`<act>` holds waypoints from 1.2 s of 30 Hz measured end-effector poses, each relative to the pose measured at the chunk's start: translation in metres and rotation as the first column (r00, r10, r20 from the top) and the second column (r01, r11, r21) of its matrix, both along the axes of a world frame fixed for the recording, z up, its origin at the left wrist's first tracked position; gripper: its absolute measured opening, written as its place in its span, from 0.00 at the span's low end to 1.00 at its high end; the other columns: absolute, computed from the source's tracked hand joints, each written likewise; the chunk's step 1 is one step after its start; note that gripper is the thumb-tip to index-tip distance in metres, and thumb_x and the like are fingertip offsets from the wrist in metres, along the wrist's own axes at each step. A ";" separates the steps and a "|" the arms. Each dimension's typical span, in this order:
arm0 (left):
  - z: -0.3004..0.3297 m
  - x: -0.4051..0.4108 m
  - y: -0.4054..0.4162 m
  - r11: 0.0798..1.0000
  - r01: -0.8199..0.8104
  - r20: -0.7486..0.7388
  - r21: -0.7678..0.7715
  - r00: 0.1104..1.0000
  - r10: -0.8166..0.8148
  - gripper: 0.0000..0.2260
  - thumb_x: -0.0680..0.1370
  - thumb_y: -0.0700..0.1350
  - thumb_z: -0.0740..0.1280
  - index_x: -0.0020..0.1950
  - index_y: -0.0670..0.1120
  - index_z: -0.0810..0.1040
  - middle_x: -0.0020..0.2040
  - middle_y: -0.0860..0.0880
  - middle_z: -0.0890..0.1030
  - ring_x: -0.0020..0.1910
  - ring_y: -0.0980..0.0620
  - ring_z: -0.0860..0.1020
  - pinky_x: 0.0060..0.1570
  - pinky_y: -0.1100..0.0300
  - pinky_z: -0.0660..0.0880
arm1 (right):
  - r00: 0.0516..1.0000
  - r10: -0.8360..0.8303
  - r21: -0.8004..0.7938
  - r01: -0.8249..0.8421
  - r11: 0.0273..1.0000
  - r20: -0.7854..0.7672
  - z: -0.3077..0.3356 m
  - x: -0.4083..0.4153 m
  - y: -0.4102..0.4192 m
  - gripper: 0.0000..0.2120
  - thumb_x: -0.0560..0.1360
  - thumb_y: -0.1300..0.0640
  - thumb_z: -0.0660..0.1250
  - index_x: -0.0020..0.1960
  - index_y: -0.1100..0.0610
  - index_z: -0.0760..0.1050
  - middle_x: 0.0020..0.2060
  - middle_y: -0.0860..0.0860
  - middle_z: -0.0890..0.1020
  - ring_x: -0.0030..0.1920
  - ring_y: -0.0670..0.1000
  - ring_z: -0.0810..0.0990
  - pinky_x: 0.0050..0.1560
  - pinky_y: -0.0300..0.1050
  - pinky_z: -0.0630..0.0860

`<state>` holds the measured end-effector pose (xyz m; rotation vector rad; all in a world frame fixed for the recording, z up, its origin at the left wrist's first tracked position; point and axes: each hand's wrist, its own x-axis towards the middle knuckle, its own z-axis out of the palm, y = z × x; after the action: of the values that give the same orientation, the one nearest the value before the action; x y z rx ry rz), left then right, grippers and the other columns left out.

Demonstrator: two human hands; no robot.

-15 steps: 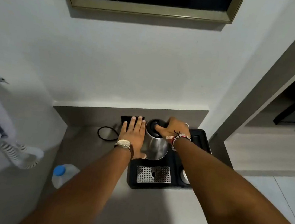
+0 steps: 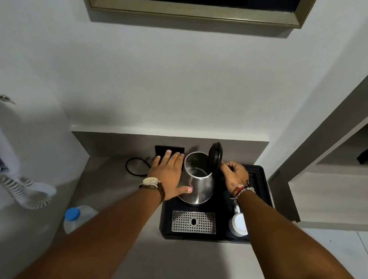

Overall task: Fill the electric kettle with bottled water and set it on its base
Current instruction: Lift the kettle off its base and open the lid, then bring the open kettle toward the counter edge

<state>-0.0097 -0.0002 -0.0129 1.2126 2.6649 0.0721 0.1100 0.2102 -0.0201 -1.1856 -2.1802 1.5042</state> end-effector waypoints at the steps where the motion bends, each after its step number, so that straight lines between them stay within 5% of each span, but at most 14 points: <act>1: 0.000 -0.001 0.001 1.000 -0.009 0.003 0.025 1.000 0.009 0.53 0.71 0.74 0.67 0.83 0.46 0.48 0.84 0.47 0.54 0.82 0.43 0.46 0.78 0.40 0.47 | 1.000 -0.020 0.015 0.021 1.000 -0.018 -0.007 -0.002 -0.001 0.23 0.75 0.41 0.74 0.32 0.57 0.74 0.30 0.52 0.77 0.35 0.53 0.74 0.42 0.51 0.73; 6: 0.001 -0.011 0.002 0.997 -0.012 -0.004 0.071 1.000 0.012 0.51 0.65 0.75 0.72 0.79 0.51 0.58 0.83 0.48 0.56 0.82 0.42 0.46 0.78 0.37 0.46 | 0.986 -0.141 0.010 0.142 0.990 -0.089 -0.019 -0.012 -0.003 0.27 0.77 0.45 0.74 0.27 0.54 0.67 0.23 0.48 0.68 0.27 0.49 0.67 0.35 0.47 0.66; 11: 0.021 -0.005 -0.008 0.992 -0.019 -0.022 0.127 1.000 0.022 0.53 0.60 0.78 0.69 0.79 0.56 0.58 0.84 0.50 0.54 0.82 0.43 0.46 0.77 0.37 0.43 | 0.977 -0.146 0.014 0.150 0.989 -0.158 -0.004 -0.002 -0.005 0.30 0.77 0.47 0.74 0.24 0.54 0.63 0.17 0.44 0.64 0.21 0.45 0.63 0.30 0.45 0.62; 27: 0.032 0.128 -0.117 1.000 -0.017 0.129 0.026 0.992 0.013 0.54 0.59 0.74 0.75 0.78 0.55 0.58 0.84 0.49 0.51 0.82 0.41 0.43 0.78 0.34 0.41 | 0.974 -0.131 -0.066 0.120 0.991 -0.186 -0.014 0.137 -0.123 0.28 0.78 0.55 0.74 0.25 0.52 0.63 0.22 0.44 0.65 0.28 0.46 0.64 0.37 0.47 0.66; 36: -0.016 0.177 -0.194 0.999 -0.010 0.115 0.031 0.993 0.006 0.56 0.57 0.77 0.71 0.79 0.58 0.54 0.84 0.53 0.49 0.82 0.45 0.41 0.78 0.38 0.39 | 0.981 -0.126 -0.024 0.124 0.992 -0.148 -0.053 0.185 -0.198 0.24 0.78 0.58 0.74 0.28 0.63 0.69 0.24 0.50 0.70 0.29 0.49 0.68 0.36 0.47 0.68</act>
<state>0.1675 -0.1938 -0.0284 1.1697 2.5789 0.1802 0.2947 0.0126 -0.0730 -1.1518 -1.9641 1.5078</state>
